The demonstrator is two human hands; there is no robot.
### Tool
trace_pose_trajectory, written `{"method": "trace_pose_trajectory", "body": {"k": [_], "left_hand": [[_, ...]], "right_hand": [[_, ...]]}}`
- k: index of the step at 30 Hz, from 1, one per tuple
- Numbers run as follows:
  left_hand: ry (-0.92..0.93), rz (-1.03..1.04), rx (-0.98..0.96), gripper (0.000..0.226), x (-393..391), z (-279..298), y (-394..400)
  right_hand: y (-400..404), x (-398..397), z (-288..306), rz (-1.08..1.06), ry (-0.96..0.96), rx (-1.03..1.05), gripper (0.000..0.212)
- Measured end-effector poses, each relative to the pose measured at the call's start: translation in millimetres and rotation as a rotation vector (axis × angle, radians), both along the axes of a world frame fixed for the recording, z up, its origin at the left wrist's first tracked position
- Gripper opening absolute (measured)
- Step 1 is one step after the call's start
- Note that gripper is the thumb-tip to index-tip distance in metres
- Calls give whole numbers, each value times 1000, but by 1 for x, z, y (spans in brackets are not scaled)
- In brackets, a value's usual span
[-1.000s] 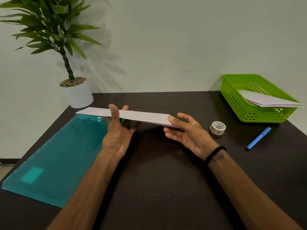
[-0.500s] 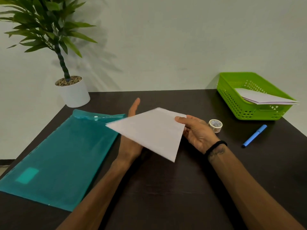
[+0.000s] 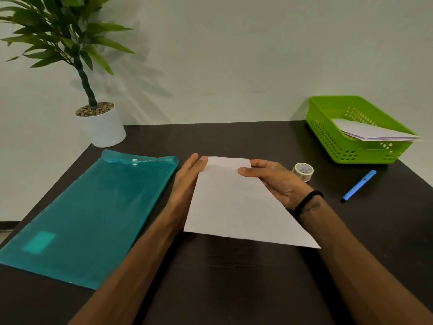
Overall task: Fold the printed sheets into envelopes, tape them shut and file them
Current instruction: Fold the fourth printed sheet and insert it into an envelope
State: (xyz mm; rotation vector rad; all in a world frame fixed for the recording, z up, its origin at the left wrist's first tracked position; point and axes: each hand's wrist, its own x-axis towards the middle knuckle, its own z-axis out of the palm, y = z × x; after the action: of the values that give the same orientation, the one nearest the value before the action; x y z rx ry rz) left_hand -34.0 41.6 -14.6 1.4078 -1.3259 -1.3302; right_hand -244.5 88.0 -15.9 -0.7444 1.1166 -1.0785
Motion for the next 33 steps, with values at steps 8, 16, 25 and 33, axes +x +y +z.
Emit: {"method": "trace_pose_trajectory", "body": {"k": [8,16,25,33], "left_hand": [[342,-60,78,36,7,9,35],[293,-10,20,14,6,-1,30],[214,-19,-8,21,-1,-2,35],[27,-121,-156,30,-1,-9,37]], "right_hand": [[1,1,1,41,19,0,44],[-1,-1,-1,21,28,-5,32],[1,4,-5,26,88,-87,34],[6,18,-2,-45,392,-160,30]]}}
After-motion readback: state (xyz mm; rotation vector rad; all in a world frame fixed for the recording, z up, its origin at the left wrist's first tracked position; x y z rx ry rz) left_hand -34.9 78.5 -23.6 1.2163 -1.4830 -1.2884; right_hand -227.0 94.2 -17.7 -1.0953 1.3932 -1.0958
